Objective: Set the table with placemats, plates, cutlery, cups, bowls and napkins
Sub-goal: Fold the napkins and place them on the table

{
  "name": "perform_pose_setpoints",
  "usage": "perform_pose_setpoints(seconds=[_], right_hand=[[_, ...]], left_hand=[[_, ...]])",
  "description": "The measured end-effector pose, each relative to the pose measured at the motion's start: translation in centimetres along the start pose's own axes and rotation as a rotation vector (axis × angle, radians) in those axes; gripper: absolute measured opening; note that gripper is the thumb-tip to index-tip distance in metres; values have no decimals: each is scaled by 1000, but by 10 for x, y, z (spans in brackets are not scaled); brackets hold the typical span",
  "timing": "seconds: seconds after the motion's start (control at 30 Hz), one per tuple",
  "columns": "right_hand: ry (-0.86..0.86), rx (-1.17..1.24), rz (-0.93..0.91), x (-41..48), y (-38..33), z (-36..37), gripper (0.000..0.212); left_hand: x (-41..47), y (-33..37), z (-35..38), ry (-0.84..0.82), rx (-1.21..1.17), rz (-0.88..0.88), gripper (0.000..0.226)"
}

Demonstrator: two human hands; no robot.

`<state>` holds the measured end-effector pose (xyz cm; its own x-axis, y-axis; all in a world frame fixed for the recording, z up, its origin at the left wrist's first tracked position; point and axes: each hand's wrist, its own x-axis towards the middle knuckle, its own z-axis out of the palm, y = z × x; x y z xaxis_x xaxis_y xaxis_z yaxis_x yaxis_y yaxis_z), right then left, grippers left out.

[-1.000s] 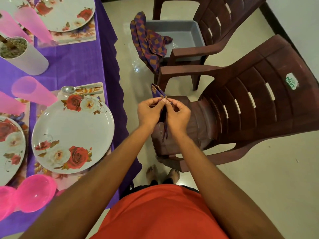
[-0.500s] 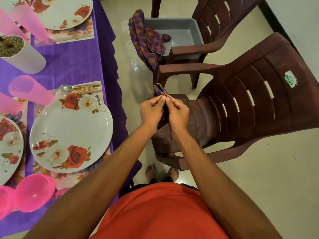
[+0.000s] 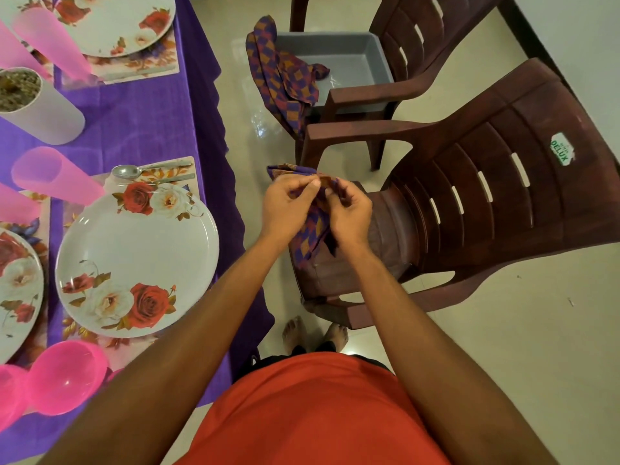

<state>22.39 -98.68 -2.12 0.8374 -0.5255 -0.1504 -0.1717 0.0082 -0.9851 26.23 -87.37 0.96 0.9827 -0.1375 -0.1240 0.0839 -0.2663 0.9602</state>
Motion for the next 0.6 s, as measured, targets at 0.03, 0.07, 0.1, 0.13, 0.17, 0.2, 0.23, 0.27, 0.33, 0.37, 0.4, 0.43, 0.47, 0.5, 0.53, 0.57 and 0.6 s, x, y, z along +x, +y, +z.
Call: perform_pose_setpoints(seconds=[0.03, 0.07, 0.1, 0.13, 0.17, 0.2, 0.23, 0.27, 0.33, 0.37, 0.4, 0.43, 0.47, 0.5, 0.53, 0.57, 0.6], right_hand=[[-2, 28, 52, 6, -4, -5, 21], [-14, 68, 100, 11, -9, -11, 20], [-40, 122, 144, 16, -14, -17, 19], [-77, 187, 182, 21, -19, -23, 19], [-121, 249, 212, 24, -23, -29, 20], [-170, 292, 237, 27, -27, -34, 20], [-221, 315, 256, 28, -31, -39, 20], [-268, 320, 269, 29, -33, -43, 20], [-337, 337, 290, 33, -35, -50, 23], [-345, 355, 303, 35, -35, -53, 25], [-334, 375, 316, 37, -35, -55, 27], [-298, 384, 329, 39, -35, -57, 29], [-250, 379, 341, 41, -33, -59, 32], [-208, 353, 357, 42, -28, -60, 37], [-187, 311, 383, 41, -21, -61, 45], [-192, 266, 415, 38, -13, -62, 54], [-211, 221, 448, 31, -3, -61, 63]], left_hand=[[2, -5, -7, 37, 51, 8, 15], [2, -10, -14, 87, 62, -37, 20], [3, -18, -21, 130, 41, -110, 27], [4, -25, -28, 130, 13, -186, 37], [4, -31, -34, 78, -13, -244, 49], [5, -37, -37, -15, -37, -285, 59], [4, -40, -39, -125, -67, -304, 63], [4, -42, -38, -226, -86, -312, 59], [3, -39, -33, -354, -102, -318, 36], [3, -39, -30, -361, -114, -321, 29], [3, -39, -27, -348, -137, -326, 26], [3, -38, -24, -331, -162, -337, 26], [3, -37, -21, -317, -185, -352, 27], [4, -37, -19, -297, -195, -373, 28], [4, -36, -18, -272, -193, -399, 29], [4, -36, -16, -241, -189, -427, 29], [5, -36, -16, -206, -187, -460, 29]])
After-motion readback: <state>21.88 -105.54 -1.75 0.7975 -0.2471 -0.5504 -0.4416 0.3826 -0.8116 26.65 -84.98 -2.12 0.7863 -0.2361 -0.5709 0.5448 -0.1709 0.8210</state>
